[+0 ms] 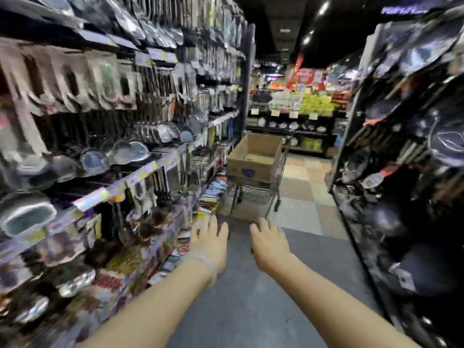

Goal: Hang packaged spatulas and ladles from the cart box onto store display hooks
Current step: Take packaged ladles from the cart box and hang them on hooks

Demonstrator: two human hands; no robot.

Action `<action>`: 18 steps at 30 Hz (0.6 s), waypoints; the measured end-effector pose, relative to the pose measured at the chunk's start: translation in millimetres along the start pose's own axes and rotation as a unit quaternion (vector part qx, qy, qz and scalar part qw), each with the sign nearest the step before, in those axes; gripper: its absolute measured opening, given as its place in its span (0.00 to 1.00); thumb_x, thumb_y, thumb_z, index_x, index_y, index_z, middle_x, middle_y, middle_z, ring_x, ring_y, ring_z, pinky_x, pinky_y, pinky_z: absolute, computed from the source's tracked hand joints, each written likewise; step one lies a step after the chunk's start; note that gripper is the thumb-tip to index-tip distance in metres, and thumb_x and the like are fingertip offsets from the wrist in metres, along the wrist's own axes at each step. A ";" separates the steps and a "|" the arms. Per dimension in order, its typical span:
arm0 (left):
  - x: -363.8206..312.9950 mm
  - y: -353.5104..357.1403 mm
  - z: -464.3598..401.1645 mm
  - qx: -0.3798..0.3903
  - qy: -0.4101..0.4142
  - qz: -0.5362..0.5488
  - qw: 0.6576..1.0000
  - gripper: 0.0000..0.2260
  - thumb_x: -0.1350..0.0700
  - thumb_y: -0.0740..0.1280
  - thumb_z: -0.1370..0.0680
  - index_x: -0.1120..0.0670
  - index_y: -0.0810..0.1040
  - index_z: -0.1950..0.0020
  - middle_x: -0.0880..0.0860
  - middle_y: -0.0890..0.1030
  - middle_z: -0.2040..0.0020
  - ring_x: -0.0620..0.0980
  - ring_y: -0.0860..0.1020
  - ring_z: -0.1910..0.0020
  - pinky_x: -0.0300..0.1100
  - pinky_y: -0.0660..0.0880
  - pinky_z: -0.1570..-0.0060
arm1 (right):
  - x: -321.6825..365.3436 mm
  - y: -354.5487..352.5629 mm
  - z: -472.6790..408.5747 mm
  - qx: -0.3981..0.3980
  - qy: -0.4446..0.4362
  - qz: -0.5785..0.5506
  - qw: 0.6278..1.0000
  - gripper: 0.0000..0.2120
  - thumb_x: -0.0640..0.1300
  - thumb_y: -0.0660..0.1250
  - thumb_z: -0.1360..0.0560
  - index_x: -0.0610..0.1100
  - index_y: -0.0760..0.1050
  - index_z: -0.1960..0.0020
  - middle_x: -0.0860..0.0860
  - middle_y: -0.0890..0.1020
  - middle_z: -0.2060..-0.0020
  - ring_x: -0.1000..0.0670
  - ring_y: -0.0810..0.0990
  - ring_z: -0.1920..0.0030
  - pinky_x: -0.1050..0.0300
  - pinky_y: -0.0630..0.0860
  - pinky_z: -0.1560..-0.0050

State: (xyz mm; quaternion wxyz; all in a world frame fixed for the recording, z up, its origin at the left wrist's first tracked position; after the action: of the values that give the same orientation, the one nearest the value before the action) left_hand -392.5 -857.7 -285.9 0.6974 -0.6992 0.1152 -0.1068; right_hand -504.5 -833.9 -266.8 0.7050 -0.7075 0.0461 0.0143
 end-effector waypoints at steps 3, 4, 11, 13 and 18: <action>6.0 -3.3 -76.4 0.006 0.017 0.012 1.000 0.34 0.55 0.63 0.24 0.52 0.46 0.24 0.58 0.41 0.23 0.58 0.39 0.25 0.56 0.46 0.28 | -21.1 -8.4 -64.2 -0.004 0.019 0.008 1.000 0.24 0.38 0.62 0.27 0.40 0.61 0.33 0.39 0.62 0.32 0.39 0.58 0.29 0.45 0.62 0.33; 8.4 -6.4 -102.0 0.008 0.023 0.016 1.000 0.34 0.55 0.63 0.24 0.52 0.46 0.24 0.57 0.41 0.23 0.58 0.39 0.25 0.57 0.46 0.28 | -27.9 -13.4 -87.2 -0.006 0.024 0.004 1.000 0.23 0.37 0.61 0.26 0.39 0.61 0.33 0.39 0.63 0.32 0.39 0.58 0.30 0.45 0.63 0.33; 12.6 -2.8 -253.1 0.036 0.062 0.020 0.997 0.26 0.54 0.60 0.22 0.54 0.55 0.27 0.59 0.44 0.23 0.59 0.41 0.25 0.58 0.49 0.29 | -64.4 1.8 -215.9 0.015 0.045 -0.004 0.999 0.25 0.37 0.64 0.27 0.39 0.60 0.32 0.39 0.62 0.31 0.38 0.56 0.28 0.46 0.64 0.33; 5.4 13.5 -289.3 0.051 0.072 0.006 0.996 0.27 0.56 0.60 0.23 0.54 0.53 0.26 0.60 0.43 0.23 0.59 0.41 0.25 0.56 0.47 0.28 | -82.1 18.5 -248.2 0.034 0.057 -0.001 0.998 0.24 0.39 0.65 0.27 0.40 0.61 0.33 0.39 0.62 0.32 0.38 0.58 0.30 0.46 0.66 0.37; -15.7 27.3 -399.7 0.050 0.094 0.008 0.994 0.25 0.57 0.60 0.23 0.55 0.56 0.27 0.60 0.43 0.24 0.59 0.41 0.25 0.56 0.47 0.28 | -128.8 38.3 -355.4 0.028 0.070 -0.007 0.997 0.23 0.39 0.64 0.26 0.39 0.61 0.33 0.39 0.63 0.33 0.38 0.60 0.31 0.47 0.66 0.37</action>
State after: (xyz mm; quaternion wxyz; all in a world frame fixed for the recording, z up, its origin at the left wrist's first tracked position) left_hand -531.7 -1232.9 -311.3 0.7187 -0.6490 0.1807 -0.1722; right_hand -651.8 -1183.2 -292.1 0.7198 -0.6871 0.0903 -0.0414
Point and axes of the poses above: each hand's wrist, its own z-axis away from the middle knuckle, its own y-axis out of the palm, x = y × z, the point moved 10 cm from there along -z, towards the middle knuckle
